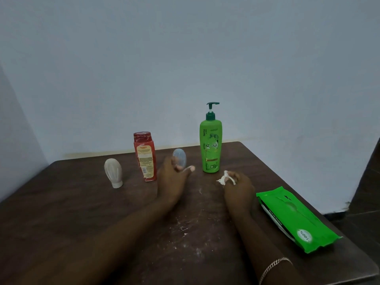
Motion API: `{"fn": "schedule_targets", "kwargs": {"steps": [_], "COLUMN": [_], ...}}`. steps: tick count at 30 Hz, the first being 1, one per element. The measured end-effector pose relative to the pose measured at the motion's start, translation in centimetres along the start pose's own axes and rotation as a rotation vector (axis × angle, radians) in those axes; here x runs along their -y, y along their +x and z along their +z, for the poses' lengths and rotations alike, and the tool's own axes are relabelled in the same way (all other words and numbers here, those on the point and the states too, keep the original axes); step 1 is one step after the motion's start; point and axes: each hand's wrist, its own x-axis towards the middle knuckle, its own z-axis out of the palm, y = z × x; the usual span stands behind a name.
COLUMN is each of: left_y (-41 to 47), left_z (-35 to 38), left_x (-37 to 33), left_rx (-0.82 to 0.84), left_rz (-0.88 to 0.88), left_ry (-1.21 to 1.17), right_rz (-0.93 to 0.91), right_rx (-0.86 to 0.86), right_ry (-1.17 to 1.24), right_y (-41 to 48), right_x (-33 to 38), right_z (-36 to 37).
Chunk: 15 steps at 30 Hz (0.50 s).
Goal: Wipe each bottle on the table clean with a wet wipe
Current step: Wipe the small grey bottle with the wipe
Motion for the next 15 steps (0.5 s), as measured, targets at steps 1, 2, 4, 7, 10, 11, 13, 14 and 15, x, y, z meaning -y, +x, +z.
{"fn": "schedule_targets", "kwargs": {"steps": [1, 2, 4, 7, 10, 11, 13, 14, 15], "left_y": [-0.3, -0.3, 0.2, 1.2, 1.8, 1.9, 2.1, 2.3, 2.4], "left_z": [-0.1, -0.1, 0.1, 0.6, 1.5, 1.9, 2.5, 2.8, 3.0], "left_x": [0.8, 1.5, 2.5, 3.1, 3.0, 2.9, 2.9, 2.9, 2.9], "left_rx": [0.002, 0.001, -0.002, -0.038, -0.058, -0.054, -0.027, -0.014, -0.006], "left_rz": [-0.059, -0.109, -0.166, -0.151, -0.134, -0.134, -0.138, -0.145, -0.151], "left_ry": [0.031, 0.070, 0.142, 0.206, 0.238, 0.256, 0.278, 0.286, 0.302], "right_rz": [0.002, 0.000, -0.004, -0.017, -0.024, -0.022, -0.023, -0.027, -0.032], "right_rx": [0.005, 0.008, 0.013, 0.015, 0.024, 0.030, 0.042, 0.047, 0.051], "right_ry": [-0.014, -0.018, -0.005, -0.017, -0.018, -0.014, -0.006, -0.001, 0.002], "right_y": [0.0, 0.0, 0.0, 0.0, 0.0, 0.0, -0.1, -0.1, -0.1], "right_x": [0.0, -0.1, -0.1, 0.1, 0.1, 0.2, 0.3, 0.4, 0.4], "right_z": [0.0, 0.0, -0.2, -0.2, -0.3, -0.4, -0.4, -0.5, -0.5]}}
